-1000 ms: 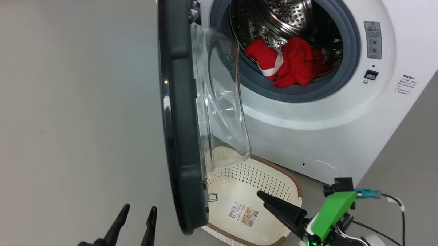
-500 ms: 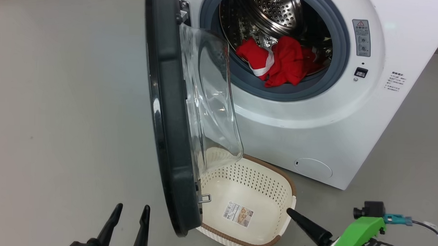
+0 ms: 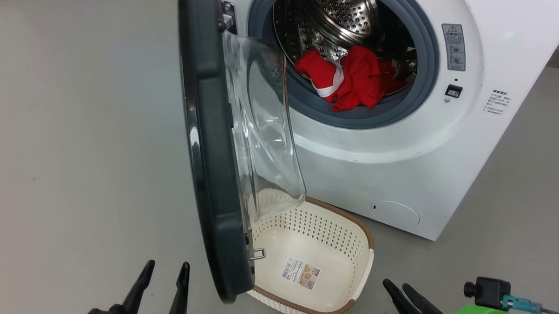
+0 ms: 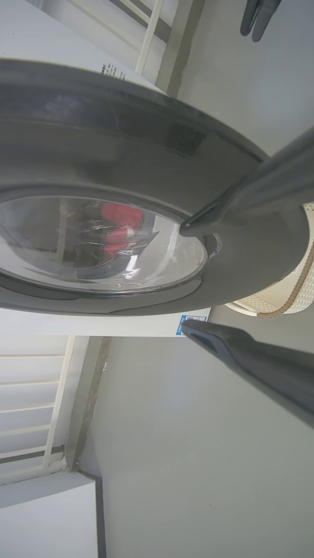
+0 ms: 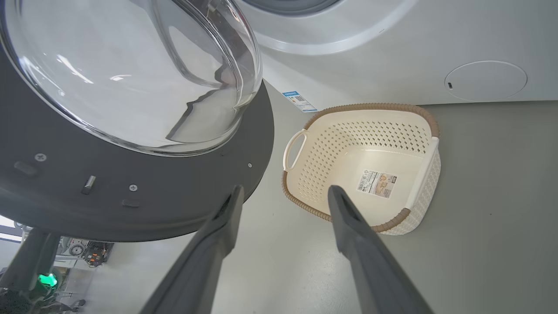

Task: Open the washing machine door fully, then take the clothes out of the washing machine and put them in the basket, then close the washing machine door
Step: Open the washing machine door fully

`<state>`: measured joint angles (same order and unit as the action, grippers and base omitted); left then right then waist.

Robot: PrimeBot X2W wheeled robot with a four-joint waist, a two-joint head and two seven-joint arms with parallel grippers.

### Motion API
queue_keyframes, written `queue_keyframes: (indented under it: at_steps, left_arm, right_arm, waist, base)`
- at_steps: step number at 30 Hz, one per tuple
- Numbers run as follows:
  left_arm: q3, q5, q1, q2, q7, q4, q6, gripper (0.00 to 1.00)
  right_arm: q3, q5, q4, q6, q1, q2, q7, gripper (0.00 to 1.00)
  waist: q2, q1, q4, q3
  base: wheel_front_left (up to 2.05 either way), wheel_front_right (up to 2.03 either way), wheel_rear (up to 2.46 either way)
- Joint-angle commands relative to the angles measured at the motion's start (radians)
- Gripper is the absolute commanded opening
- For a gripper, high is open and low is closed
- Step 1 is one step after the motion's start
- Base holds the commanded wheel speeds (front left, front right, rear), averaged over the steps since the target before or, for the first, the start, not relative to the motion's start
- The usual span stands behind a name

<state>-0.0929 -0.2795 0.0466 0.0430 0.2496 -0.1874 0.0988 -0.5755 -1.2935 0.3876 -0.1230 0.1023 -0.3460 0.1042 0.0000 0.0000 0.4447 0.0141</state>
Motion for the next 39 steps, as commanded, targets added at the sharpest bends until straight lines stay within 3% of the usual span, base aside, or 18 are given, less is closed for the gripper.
queue_keyframes:
  at_steps: [1, 9, 19, 27, 31, 39]
  left_arm:
    - [0.035, 0.005, -0.010, 0.007, 0.012, 0.019, 0.007, 1.00]
    - [0.037, 0.010, -0.004, 0.007, 0.012, 0.016, 0.009, 1.00]
    - [0.042, 0.014, 0.003, 0.007, 0.012, 0.018, 0.011, 1.00]
    - [0.044, 0.014, 0.005, 0.007, 0.012, 0.022, 0.012, 1.00]
    - [0.044, 0.012, 0.004, 0.007, 0.012, 0.025, 0.011, 1.00]
    - [0.041, 0.007, -0.004, 0.007, 0.012, 0.027, 0.010, 1.00]
  right_arm:
    - [-0.024, 0.006, -0.014, -0.008, 0.022, -0.024, 0.027, 1.00]
    - [-0.132, 0.095, 0.042, -0.008, 0.063, -0.073, 0.154, 1.00]
    - [0.128, 0.459, 0.015, -0.008, -0.019, 0.002, 0.157, 1.00]
    - [0.308, 0.675, -0.072, -0.008, -0.098, 0.076, 0.157, 1.00]
    - [0.392, 0.767, -0.139, -0.008, -0.132, 0.117, 0.157, 1.00]
    - [0.461, 0.856, -0.184, -0.008, -0.181, 0.158, 0.157, 1.00]
  waist:
    - [0.0000, 0.0000, 0.000, 0.000]
    - [0.0000, 0.0000, -0.001, -0.005]
    - [0.0000, 0.0000, -0.005, -0.011]
    - [0.0000, 0.0000, -0.006, -0.010]
    - [0.0000, 0.0000, -0.006, -0.009]
    - [0.0000, 0.0000, -0.005, -0.001]
  base:
    - [0.00, 0.00, 0.00]
    - [0.00, 0.00, 0.00]
    - [0.00, 0.00, 0.00]
    - [0.00, 0.00, 0.00]
    - [0.00, 0.00, 0.00]
    - [0.00, 0.00, 0.00]
